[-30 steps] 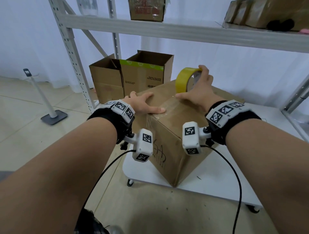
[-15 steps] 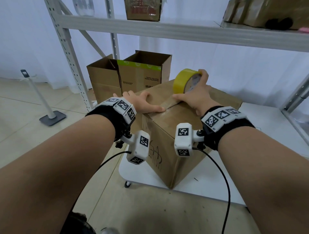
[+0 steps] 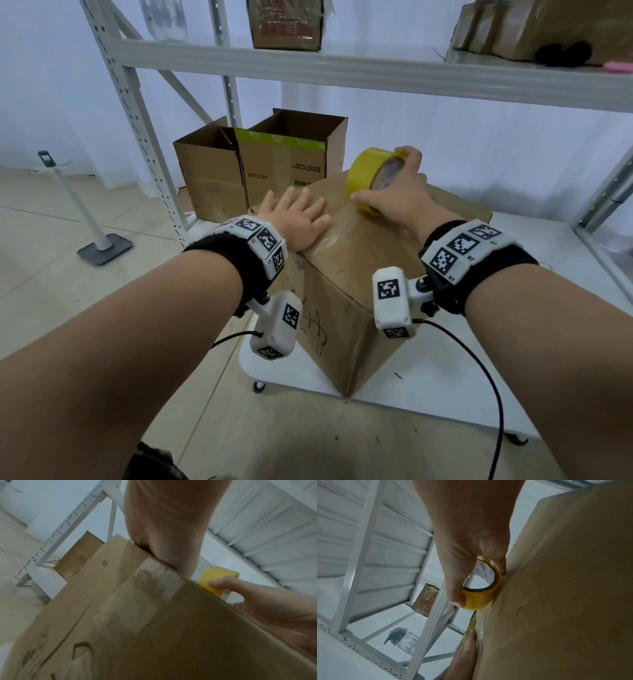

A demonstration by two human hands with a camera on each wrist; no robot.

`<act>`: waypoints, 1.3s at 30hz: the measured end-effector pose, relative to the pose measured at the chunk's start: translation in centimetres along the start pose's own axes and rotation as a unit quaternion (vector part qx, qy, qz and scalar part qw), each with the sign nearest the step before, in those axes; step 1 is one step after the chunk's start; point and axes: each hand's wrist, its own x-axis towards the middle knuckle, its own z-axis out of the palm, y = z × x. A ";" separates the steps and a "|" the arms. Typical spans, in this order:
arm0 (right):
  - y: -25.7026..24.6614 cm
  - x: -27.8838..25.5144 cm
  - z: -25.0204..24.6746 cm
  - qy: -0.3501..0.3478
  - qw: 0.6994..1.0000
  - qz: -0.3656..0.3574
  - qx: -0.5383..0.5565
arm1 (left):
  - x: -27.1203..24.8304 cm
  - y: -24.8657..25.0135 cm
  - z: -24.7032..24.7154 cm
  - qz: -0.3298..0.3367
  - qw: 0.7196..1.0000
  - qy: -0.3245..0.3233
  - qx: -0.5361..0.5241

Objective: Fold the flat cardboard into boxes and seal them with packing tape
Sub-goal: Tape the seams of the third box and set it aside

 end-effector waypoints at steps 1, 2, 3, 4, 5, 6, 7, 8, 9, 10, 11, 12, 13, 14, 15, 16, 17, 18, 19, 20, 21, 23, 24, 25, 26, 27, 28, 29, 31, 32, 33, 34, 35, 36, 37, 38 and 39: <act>-0.1 -0.1 0.1 0.001 1.000 0.000 0.006 | 0.0 0.3 -0.1 0.014 1.000 -0.007 -0.004; -0.1 -0.2 0.1 0.000 1.000 0.001 0.010 | 0.0 0.6 -0.1 0.020 1.000 -0.017 -0.013; -0.2 -0.2 0.2 -0.003 1.000 0.002 0.012 | 0.0 0.9 -0.2 0.020 0.999 -0.026 -0.021; -0.3 -0.3 0.1 -0.005 1.000 0.002 0.009 | 0.0 1.2 -0.2 0.015 0.999 -0.032 -0.024; -0.3 -0.3 0.1 -0.006 1.000 0.000 0.010 | 0.1 1.5 -0.2 0.008 0.999 -0.034 -0.022; -0.3 -0.3 0.1 -0.005 1.000 0.002 0.013 | 0.3 1.7 0.0 0.003 0.999 -0.034 -0.019; -0.2 -0.3 0.0 -0.004 1.000 0.005 0.019 | 0.4 1.8 0.1 -0.001 0.999 -0.031 -0.017; -0.1 -0.3 0.0 -0.004 1.000 0.010 0.028 | 0.6 1.9 0.2 -0.005 0.999 -0.027 -0.016; 0.0 -0.2 -0.2 -0.007 0.999 0.011 0.038 | 0.8 2.1 0.3 -0.009 1.000 -0.024 -0.016; 0.1 -0.3 -0.3 -0.013 0.999 0.012 0.042 | 1.0 2.2 0.4 -0.012 1.000 -0.021 -0.018; 0.1 -0.2 -0.4 -0.018 0.999 0.009 0.045 | 1.2 2.3 0.3 -0.014 1.000 -0.016 -0.020; 0.2 -0.3 -0.6 -0.022 0.999 0.007 0.043 | 1.4 2.5 0.3 -0.014 1.000 -0.010 -0.022; 0.2 -0.3 -0.6 -0.026 0.999 0.004 0.042 | 1.5 2.6 0.2 -0.014 1.000 -0.003 -0.023; 0.3 -0.3 -0.6 -0.027 0.999 0.001 0.041 | 1.7 2.8 0.2 -0.010 1.000 0.004 -0.024; 0.6 -0.3 -0.5 -0.026 0.999 0.001 0.043 | 1.8 2.8 0.3 -0.005 1.000 0.010 -0.024; 0.7 -0.3 -0.4 -0.024 0.999 -0.001 0.044 | 1.9 2.8 0.4 0.001 1.000 0.015 -0.024; 0.9 -0.4 -0.4 -0.023 0.999 -0.002 0.046 | 1.8 2.7 0.5 0.007 0.999 0.020 -0.024; 0.9 -0.4 -0.3 -0.023 0.999 -0.002 0.049 | 1.7 2.6 0.6 0.014 0.999 0.024 -0.024; 1.0 -0.4 -0.3 -0.024 0.998 -0.002 0.054 | 1.4 2.5 0.6 0.020 0.999 0.026 -0.025; 1.0 -0.5 -0.3 -0.024 0.998 -0.002 0.057 | 0.9 2.4 0.7 0.025 0.999 0.025 -0.027; 1.1 -0.4 -0.4 -0.024 0.998 -0.002 0.061 | 0.5 2.4 0.7 0.028 0.999 0.024 -0.028; 1.0 -0.7 -0.3 -0.025 0.998 -0.001 0.062 | -0.7 2.2 0.7 0.026 0.999 0.017 -0.026; 0.8 -1.0 -0.3 -0.024 0.998 -0.001 0.063 | -1.3 2.1 0.6 0.022 0.999 0.013 -0.025; 0.6 -1.2 -0.1 -0.026 0.998 0.001 0.064 | -2.0 2.0 0.6 0.015 1.000 0.009 -0.023; 0.5 -1.5 -0.1 -0.030 0.997 0.000 0.064 | -2.6 2.0 0.6 0.005 1.000 0.006 -0.015; 0.3 -1.8 0.0 -0.037 0.997 -0.001 0.065 | -3.2 2.2 0.5 -0.010 1.000 0.003 0.000; 0.1 -2.1 0.0 -0.044 0.997 -0.003 0.063 | -3.8 2.6 0.4 -0.022 0.999 -0.002 0.023; 0.0 -2.3 0.1 -0.047 0.997 -0.002 0.057 | -4.4 3.1 0.2 -0.027 0.999 -0.010 0.046; -0.6 -2.4 0.2 -0.049 0.998 0.010 0.038 | -5.3 4.5 0.3 -0.019 0.998 -0.024 0.063; -0.8 -2.4 0.0 -0.048 0.998 0.019 0.023 | -5.5 5.2 0.5 -0.015 0.998 -0.027 0.061; -1.0 -2.3 -0.3 -0.047 0.998 0.029 0.005 | -5.6 5.8 0.8 -0.015 0.998 -0.027 0.056; -1.3 -2.4 -0.7 -0.046 0.998 0.036 -0.013 | -5.8 6.2 0.9 -0.020 0.998 -0.022 0.054; -1.6 -2.5 -1.1 -0.045 0.998 0.040 -0.021 | -5.8 6.3 0.9 -0.023 0.998 -0.019 0.053; -1.8 -2.7 -1.6 -0.043 0.998 0.040 -0.021 | -5.8 6.1 0.9 -0.022 0.998 -0.021 0.048; -1.9 -2.8 -1.9 -0.040 0.998 0.038 -0.017 | -5.7 5.8 0.8 -0.019 0.998 -0.027 0.045; -2.0 -3.0 -2.2 -0.042 0.998 0.031 -0.018 | -5.7 5.5 0.7 -0.018 0.998 -0.035 0.045; -2.1 -3.2 -2.4 -0.046 0.998 0.020 -0.023 | -5.6 5.2 0.6 -0.014 0.998 -0.042 0.047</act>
